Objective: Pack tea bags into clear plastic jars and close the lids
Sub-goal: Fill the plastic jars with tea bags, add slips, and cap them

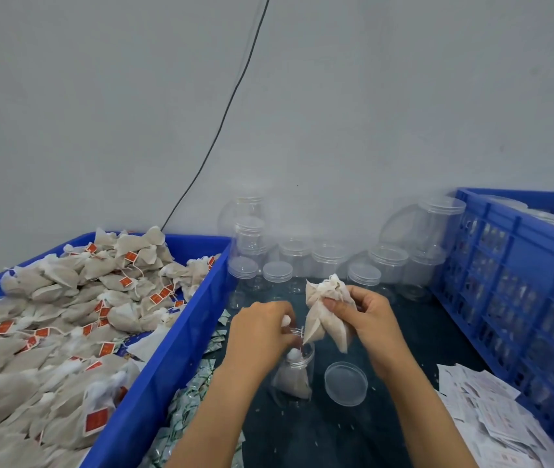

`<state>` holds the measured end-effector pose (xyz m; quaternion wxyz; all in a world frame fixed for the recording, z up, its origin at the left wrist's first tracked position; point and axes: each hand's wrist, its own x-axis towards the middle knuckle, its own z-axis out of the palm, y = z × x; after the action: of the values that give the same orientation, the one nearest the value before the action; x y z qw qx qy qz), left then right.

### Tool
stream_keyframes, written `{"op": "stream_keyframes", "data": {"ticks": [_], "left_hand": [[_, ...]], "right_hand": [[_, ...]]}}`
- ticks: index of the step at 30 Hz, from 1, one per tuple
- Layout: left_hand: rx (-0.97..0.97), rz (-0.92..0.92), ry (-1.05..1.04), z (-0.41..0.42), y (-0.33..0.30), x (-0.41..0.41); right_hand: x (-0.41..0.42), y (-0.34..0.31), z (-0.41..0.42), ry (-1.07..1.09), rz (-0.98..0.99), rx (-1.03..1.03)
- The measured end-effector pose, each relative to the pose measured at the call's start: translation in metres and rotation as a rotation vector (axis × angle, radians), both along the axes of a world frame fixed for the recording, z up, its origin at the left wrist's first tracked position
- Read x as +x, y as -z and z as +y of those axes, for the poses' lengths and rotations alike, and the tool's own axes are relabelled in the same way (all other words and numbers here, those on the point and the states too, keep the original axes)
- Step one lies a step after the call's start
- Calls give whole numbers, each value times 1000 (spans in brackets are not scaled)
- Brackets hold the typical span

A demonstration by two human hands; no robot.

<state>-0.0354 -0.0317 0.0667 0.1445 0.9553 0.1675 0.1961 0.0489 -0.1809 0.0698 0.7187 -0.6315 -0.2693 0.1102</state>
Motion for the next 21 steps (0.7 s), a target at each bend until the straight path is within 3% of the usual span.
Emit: {"op": "stream_keyframes", "data": {"ticks": [4,6,7,10,14,16,18,21], "left_hand": [[-728,-241,43,-6,-5,2],[-1031,-192,34,-11,-9,7],[-1073,-131,13,-12,-10,9],[-842,7,97,-8,-4,5],[-202,76,253,0,-4,-9],[-11,138,247,2,-14,-11],[135,247,232,1,-21,-9],[139,342,248,-1,-21,-3]], "right_hand": [[5,-4,-2,-20,6,-6],[8,-6,-3,-32,25,8],[9,-6,-4,-35,26,8],[12,-9,-7,-31,19,22],[15,-11,-11,-14,17,52],[16,-11,-12,-17,19,55],[16,-10,-12,-17,22,47],[16,-10,-11,-25,25,32]]}}
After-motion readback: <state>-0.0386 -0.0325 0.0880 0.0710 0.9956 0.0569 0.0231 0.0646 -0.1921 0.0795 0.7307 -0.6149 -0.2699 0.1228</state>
